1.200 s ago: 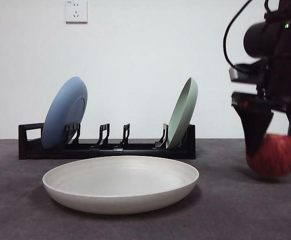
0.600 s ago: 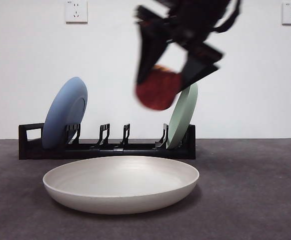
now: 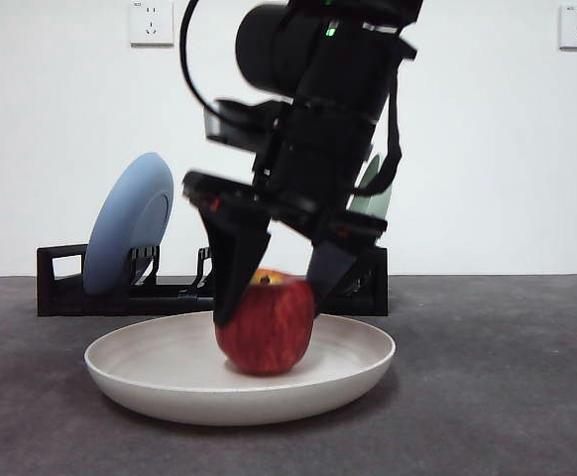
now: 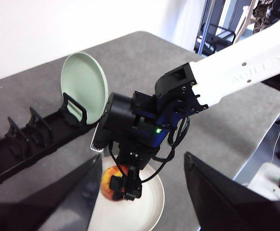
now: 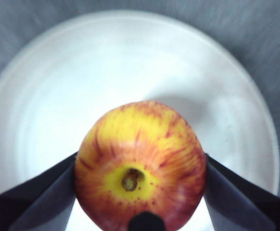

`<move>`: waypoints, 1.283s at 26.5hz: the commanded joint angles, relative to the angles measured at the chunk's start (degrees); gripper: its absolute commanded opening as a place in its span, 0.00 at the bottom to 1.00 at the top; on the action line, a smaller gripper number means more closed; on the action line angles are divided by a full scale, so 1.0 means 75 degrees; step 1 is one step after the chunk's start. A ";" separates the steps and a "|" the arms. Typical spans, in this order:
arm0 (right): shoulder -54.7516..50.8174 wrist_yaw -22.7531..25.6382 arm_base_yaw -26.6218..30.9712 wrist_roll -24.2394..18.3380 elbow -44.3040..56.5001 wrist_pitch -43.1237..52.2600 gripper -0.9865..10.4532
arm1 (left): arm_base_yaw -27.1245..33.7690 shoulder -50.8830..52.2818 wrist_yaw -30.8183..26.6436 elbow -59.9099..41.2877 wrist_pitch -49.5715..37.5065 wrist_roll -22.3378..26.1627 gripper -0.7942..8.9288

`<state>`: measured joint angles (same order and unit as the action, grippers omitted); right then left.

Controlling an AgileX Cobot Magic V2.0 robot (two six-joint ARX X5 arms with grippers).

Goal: Take the yellow plate from the plate rack,put the plate on the table,take the apple from the table,put the apple in the plate

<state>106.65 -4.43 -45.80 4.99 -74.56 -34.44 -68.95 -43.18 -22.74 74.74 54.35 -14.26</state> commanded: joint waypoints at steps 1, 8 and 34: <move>0.0160 0.0023 -0.0076 0.0087 0.0029 -0.0044 0.08 | 0.0017 0.0006 0.0029 0.0003 0.0093 -0.0064 0.38; 0.0201 0.0023 -0.0195 0.0085 0.0035 -0.0055 0.21 | 0.0015 0.0009 0.0029 0.0003 0.0117 -0.0064 0.38; -0.2247 -0.0006 -0.0198 0.0102 0.0020 -0.2264 0.58 | 0.0017 0.0006 0.0029 0.0003 0.0128 -0.0061 0.38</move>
<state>91.13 -4.40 -47.03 5.54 -74.67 -50.13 -68.95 -43.18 -22.72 74.74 55.35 -14.24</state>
